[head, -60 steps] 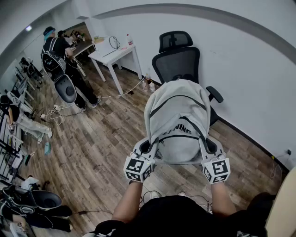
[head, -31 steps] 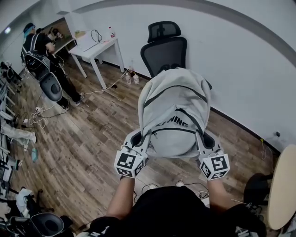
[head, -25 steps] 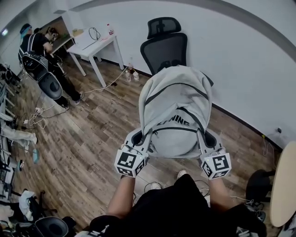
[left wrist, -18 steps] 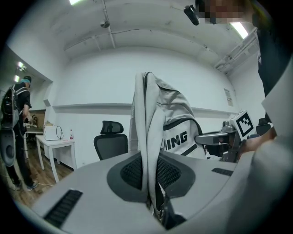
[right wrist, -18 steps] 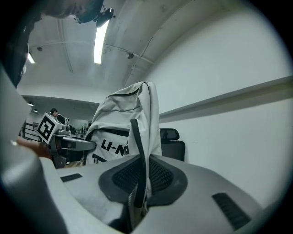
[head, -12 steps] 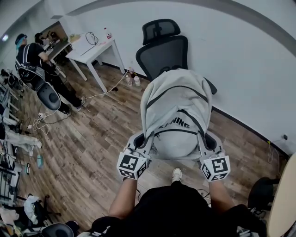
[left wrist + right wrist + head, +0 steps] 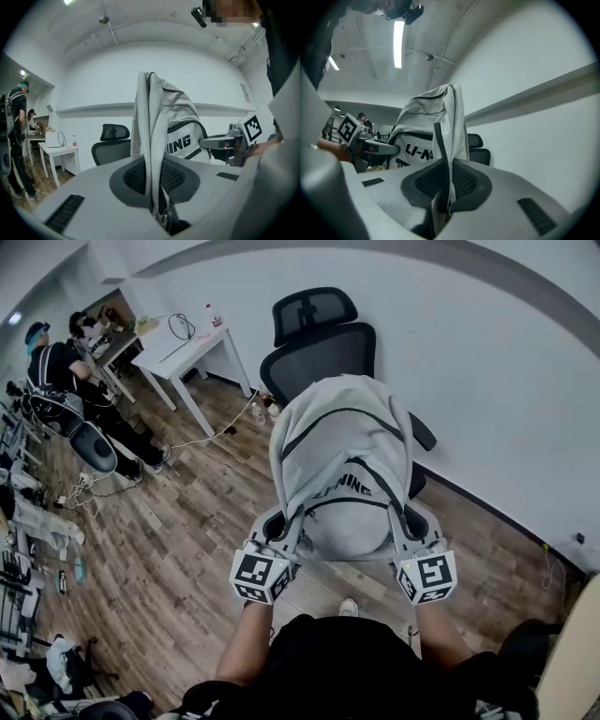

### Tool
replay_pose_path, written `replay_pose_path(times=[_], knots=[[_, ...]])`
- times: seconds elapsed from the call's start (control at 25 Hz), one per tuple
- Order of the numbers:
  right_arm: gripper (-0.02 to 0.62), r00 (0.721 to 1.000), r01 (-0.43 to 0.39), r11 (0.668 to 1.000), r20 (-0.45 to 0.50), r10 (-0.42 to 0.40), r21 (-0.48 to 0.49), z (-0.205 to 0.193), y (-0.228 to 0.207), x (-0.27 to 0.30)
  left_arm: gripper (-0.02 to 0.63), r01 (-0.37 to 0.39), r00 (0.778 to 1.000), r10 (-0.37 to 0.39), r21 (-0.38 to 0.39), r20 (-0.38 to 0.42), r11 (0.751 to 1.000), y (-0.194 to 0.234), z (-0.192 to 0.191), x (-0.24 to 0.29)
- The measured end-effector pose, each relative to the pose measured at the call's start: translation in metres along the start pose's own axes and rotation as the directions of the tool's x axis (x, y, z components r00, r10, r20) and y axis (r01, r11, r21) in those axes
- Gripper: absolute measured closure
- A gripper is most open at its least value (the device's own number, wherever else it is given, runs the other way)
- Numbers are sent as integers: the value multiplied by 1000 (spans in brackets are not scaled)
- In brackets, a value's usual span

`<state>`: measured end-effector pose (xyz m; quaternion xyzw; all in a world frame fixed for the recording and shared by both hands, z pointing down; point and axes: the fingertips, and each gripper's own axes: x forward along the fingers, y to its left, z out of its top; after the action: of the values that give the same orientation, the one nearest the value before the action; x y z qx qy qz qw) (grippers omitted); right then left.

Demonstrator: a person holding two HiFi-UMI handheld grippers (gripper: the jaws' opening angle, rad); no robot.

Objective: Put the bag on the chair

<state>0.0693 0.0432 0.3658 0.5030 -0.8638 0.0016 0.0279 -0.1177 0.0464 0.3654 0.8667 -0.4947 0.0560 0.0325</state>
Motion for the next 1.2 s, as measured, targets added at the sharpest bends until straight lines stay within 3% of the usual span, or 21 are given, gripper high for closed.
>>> replay_pose_path(times=[0.4, 0.76, 1.2], knots=[[545, 1000, 5, 1000, 6, -5, -13, 0, -31, 27, 557, 7, 1000, -7, -27, -12, 1000, 13, -3, 42], [545, 999, 25, 1000, -31, -25, 7, -12, -55, 78, 557, 18, 1000, -18, -56, 1, 998, 63, -12, 91], [546, 987, 141, 990, -79, -141, -10, -12, -88, 164, 557, 111, 994, -111, -45, -16, 993, 136, -7, 180]])
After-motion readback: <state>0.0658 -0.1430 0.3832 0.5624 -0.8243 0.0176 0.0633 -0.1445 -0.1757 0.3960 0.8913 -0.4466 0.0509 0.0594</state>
